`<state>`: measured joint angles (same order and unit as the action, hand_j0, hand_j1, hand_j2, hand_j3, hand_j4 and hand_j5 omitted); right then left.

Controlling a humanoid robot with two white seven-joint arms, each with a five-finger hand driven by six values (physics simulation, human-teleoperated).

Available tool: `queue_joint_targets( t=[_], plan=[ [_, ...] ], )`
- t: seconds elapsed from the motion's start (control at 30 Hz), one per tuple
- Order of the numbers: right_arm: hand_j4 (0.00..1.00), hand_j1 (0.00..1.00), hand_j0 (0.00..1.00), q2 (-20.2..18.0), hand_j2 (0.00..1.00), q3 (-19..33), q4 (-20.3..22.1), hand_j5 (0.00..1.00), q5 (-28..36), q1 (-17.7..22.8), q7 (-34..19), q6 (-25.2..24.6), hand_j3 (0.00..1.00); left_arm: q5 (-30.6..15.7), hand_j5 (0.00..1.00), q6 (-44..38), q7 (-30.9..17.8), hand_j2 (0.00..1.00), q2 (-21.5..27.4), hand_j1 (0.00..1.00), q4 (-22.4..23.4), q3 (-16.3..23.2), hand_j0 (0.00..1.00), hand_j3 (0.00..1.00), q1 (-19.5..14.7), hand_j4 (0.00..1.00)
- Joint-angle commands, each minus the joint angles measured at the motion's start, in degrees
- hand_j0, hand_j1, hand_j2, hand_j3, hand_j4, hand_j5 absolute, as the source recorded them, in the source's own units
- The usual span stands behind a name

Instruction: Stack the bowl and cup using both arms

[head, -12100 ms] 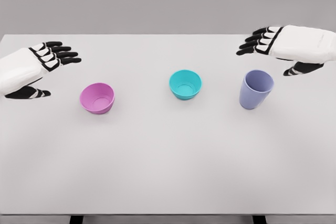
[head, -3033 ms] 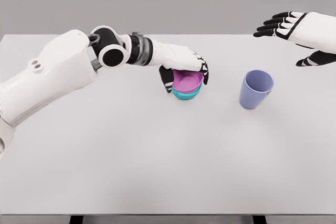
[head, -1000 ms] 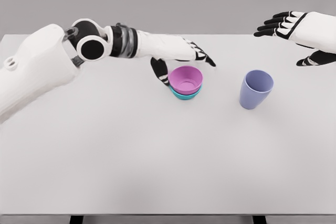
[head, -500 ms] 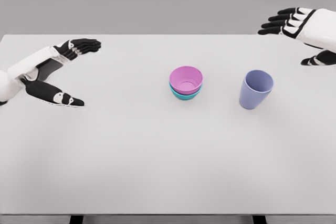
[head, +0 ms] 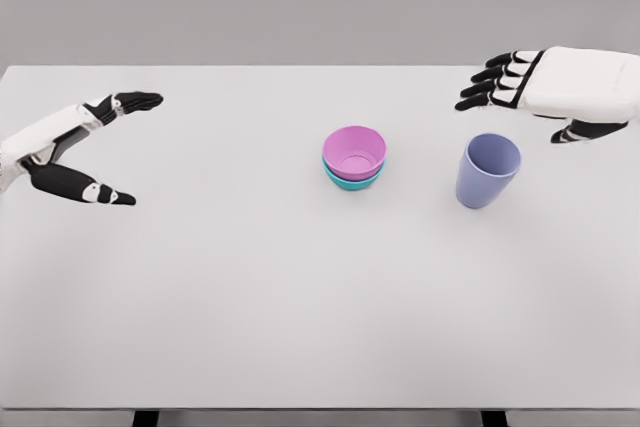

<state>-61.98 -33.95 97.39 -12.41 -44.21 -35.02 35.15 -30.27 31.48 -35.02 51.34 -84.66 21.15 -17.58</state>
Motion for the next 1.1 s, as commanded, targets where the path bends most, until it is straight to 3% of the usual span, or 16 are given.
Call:
queue_joint_targets(
  t=[0.0, 0.07, 0.13, 0.27, 0.4, 1.07],
  plan=[
    [1.0, 1.0, 1.0, 0.6, 1.0, -3.4, -2.1, 1.0, -0.5, -0.8, 0.0, -0.1, 1.0, 1.4, 1.0, -0.5, 0.0, 1.0, -0.1, 1.0, -0.1, -0.1, 1.0, 1.0, -0.1, 1.0],
    [1.0, 1.0, 1.0, 2.7, 1.0, -8.7, -5.2, 1.0, -0.6, -4.0, 0.0, -0.1, 1.0, 1.4, 1.0, -0.6, 0.0, 1.0, -0.1, 1.0, -0.1, -0.1, 1.0, 1.0, -0.1, 1.0],
    [1.0, 1.0, 1.0, 3.3, 1.0, -10.8, -7.1, 1.0, -1.6, -4.5, 0.0, -0.1, 1.0, 1.0, 1.0, -0.7, 0.0, 1.0, 0.0, 1.0, -0.2, -0.2, 1.0, 1.0, -0.2, 1.0],
    [1.0, 1.0, 1.0, 5.2, 1.0, -10.9, -9.1, 1.0, -2.4, -5.1, 0.0, -0.1, 1.0, 1.2, 1.0, -0.7, 0.0, 1.0, 0.2, 1.0, -0.1, -0.3, 1.0, 1.0, -0.2, 1.0],
    [1.0, 1.0, 1.0, 5.8, 1.0, -14.1, -9.5, 1.0, -2.4, -5.7, 0.0, -0.1, 1.0, 0.9, 1.0, -0.7, 0.0, 1.0, 0.3, 1.0, -0.2, -0.4, 1.0, 1.0, -0.3, 1.0],
    [1.0, 1.0, 1.0, 6.9, 1.0, -18.3, -15.6, 1.0, -2.6, -7.3, 0.0, -0.1, 1.0, 1.4, 1.0, -0.7, 0.0, 1.0, -0.4, 1.0, -0.2, -0.1, 1.0, 1.0, -0.1, 1.0]
  ],
)
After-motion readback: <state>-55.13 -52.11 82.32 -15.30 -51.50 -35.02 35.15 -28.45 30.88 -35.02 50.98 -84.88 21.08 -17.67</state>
